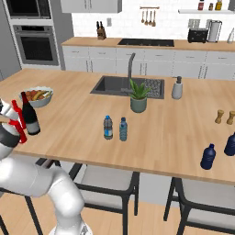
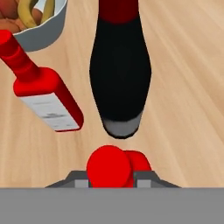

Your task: Move the plastic bottles in the middle to the plastics group, and the glass bottles in the middle to the glass group.

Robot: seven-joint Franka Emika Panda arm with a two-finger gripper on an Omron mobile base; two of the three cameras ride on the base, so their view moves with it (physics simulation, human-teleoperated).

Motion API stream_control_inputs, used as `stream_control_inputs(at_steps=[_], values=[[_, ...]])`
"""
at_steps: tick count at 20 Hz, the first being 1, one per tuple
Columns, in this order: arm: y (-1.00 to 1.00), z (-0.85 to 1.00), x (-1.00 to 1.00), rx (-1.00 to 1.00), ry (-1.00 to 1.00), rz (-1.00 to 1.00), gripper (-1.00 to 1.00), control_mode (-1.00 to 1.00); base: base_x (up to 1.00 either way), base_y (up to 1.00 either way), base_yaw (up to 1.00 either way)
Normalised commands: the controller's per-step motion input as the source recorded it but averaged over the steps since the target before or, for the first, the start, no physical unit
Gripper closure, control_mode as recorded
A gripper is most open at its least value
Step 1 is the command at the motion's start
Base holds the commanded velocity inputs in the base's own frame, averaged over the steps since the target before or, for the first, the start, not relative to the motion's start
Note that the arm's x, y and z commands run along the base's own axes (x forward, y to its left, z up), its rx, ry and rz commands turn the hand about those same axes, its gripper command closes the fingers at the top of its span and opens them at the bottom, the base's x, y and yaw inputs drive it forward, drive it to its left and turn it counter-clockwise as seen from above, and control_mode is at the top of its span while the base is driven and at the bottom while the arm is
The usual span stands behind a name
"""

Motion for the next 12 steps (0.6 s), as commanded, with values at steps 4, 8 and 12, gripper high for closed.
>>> stream_control_inputs(at_steps=[4, 8, 12], values=[[-0.14, 0.08, -0.01, 0.1, 0.0, 0.0, -1.0, -1.0, 0.0, 0.0, 0.0], [-0.18, 0.34, -0.06, 0.12, 0.0, 0.01, -1.0, -1.0, 0.0, 0.0, 0.0], [-0.27, 0.44, -0.21, 0.14, 0.0, 0.05, -1.0, -1.0, 0.0, 0.0, 0.0]])
